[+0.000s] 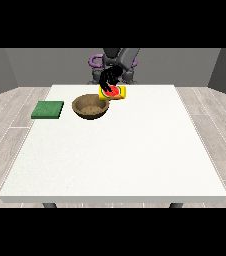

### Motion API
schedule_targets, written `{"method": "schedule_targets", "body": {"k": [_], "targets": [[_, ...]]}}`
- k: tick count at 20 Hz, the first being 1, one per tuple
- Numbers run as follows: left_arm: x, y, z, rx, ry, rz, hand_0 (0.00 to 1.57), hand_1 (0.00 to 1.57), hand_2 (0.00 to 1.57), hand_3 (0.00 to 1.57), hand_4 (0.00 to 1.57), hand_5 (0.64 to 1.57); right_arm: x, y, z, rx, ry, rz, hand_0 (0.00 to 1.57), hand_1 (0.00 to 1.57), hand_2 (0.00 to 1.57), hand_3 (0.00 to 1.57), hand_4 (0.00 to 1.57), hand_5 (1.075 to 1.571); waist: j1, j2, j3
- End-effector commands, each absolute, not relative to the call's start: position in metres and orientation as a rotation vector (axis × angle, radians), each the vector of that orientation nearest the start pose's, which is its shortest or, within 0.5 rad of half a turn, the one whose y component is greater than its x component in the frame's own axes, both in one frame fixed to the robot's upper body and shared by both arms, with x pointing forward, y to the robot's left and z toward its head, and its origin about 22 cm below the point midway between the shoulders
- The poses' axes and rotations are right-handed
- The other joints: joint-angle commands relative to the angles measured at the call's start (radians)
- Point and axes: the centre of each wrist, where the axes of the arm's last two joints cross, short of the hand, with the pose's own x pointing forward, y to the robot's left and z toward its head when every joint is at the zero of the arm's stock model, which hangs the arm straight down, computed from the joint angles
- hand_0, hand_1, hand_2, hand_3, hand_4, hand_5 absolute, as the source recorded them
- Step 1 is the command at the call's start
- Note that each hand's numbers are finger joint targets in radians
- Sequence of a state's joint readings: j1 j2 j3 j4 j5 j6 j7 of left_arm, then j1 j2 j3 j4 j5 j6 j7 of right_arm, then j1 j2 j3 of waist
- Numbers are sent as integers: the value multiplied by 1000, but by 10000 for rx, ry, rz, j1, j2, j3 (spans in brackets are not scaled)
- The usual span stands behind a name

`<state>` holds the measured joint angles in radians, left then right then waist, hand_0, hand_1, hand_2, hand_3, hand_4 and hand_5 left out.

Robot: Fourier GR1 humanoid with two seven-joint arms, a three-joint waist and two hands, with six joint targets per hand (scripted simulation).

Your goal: Pick the cup and pour the ball into the bowl, then pick the bowl and place it on the pad

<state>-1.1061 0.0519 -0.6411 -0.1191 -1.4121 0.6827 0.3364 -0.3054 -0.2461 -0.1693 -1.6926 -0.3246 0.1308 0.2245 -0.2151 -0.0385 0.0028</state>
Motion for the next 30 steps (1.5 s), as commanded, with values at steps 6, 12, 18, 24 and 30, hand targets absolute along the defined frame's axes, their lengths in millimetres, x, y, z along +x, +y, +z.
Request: {"method": "schedule_targets", "body": {"k": [6,12,18,24,30], "targets": [[404,71,10,-20143,15926,21248,1499,1499,1571,1571,1059,1507,300,-307,112,1128,-17321,197,0,0,0,0,378,1564,529,-477,-25],[411,97,19,-21559,24167,19758,936,936,1369,1305,1089,1448,286,-329,111,863,-17150,37,0,0,0,0,384,1565,761,-609,-51],[417,171,26,-22510,30199,14027,1241,1241,1571,1571,765,1568,278,-326,114,417,-17630,-188,0,0,0,0,382,1565,1383,-136,-106],[381,226,-13,-20811,33206,10273,1554,1554,1571,1571,1311,1549,270,-317,145,444,-18897,200,0,0,0,0,397,1566,1303,1227,-117],[387,165,19,-12216,40737,1523,1370,1370,1571,1571,1245,1547,266,-301,133,744,-18765,-135,0,0,0,0,448,1565,1791,1247,-292]]}}
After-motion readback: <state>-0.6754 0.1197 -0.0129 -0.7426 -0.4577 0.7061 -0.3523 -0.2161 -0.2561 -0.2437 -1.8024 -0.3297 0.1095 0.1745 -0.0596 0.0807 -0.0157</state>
